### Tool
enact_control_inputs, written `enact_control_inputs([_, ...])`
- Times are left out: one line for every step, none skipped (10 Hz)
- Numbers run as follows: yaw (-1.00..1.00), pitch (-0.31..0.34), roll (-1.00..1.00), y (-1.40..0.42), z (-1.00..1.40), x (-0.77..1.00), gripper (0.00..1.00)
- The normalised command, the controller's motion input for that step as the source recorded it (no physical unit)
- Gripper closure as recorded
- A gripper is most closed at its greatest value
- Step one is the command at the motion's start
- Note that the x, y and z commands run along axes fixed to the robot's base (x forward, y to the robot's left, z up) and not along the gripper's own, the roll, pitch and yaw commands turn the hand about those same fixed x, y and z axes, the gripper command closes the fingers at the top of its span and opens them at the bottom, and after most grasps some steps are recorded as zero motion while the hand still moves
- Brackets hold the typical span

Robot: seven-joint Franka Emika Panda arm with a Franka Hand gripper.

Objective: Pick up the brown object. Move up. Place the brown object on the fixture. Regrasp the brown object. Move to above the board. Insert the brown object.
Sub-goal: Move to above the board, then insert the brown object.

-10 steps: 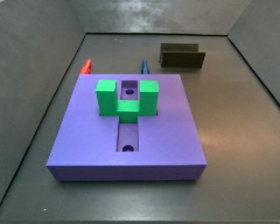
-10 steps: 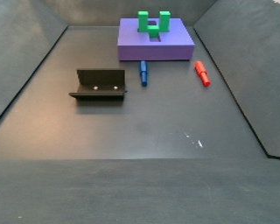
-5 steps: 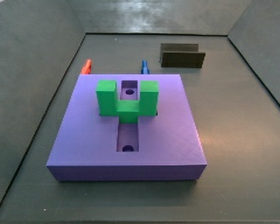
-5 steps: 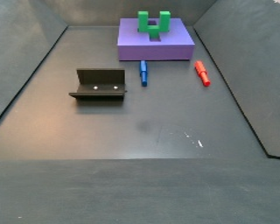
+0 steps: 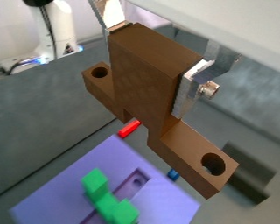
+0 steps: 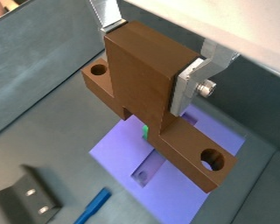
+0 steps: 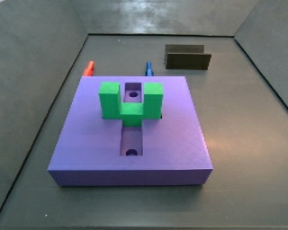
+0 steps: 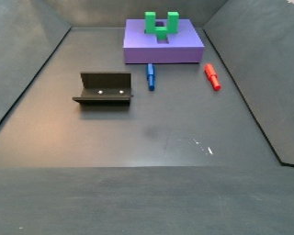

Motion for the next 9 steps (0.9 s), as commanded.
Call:
enact_control_inputs([-0.02,-0.032,-0.48,0.03,0.01,-0.06,1.0])
enact_control_inputs([-0.01,-0.036,-0.32,0.01,0.0,-0.05,1.0])
enact_control_inputs([0.0,0.0,0.01,0.0,0.0,0.0,1.0])
enact_control_inputs([0.0,0.0,-0.01,0.0,0.0,0.0,1.0])
enact_control_inputs([0.0,0.0,0.0,0.0,0.0,0.02,1.0])
enact_control_inputs([-0.35,0.0,0.0,0.0,0.0,0.01,1.0])
enact_control_inputs([-0.65,-0.023,-0.02,0.0,0.0,0.09,1.0])
enact_control_inputs([-0.79,-0.033,-0.04,-0.02,-0.03,0.12,1.0])
enact_control_inputs([-0.85,-0.034,-0.05,-0.03,-0.03,0.18,1.0])
